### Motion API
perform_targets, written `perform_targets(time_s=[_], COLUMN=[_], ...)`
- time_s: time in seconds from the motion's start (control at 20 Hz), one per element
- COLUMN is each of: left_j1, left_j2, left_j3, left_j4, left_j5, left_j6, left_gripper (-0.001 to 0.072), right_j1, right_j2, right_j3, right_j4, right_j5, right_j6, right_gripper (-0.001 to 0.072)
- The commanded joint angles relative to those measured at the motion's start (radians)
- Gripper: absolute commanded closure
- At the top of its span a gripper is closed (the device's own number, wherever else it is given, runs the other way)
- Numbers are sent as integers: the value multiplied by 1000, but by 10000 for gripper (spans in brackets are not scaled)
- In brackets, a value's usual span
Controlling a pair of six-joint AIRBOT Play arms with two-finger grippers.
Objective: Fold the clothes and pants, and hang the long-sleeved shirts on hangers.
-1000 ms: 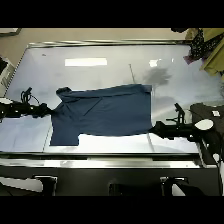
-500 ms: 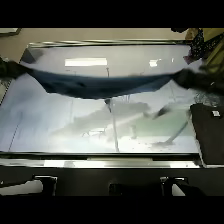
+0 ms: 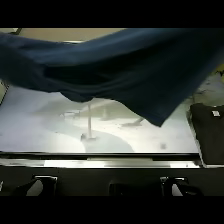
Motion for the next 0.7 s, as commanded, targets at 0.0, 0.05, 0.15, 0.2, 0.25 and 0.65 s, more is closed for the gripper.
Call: perform_targets(time_s=[0.0,0.05,0.15,0.2,0.25,0.65], left_j1=[0,0,0,0,0,-111], left_j2=[158,178,191,183,171,-201], left_j3=[15,15,15,10,-6,-315], left_j4=[257,278,283,282,274,125], left_j5=[3,2,-7,-20,-32,-32], left_j6=[-154,-164,-166,-165,-160,53], left_gripper=[692,692,692,692,692,692], right_j1=[0,0,0,0,0,1], right_j2=[106,116,113,102,83,-372], right_j3=[50,50,49,49,49,8], right_j4=[-174,-199,-237,-246,-252,-247], right_j5=[-21,-23,-16,-8,16,367], right_j6=[139,156,210,225,245,311], right_gripper=[679,679,679,679,679,679])
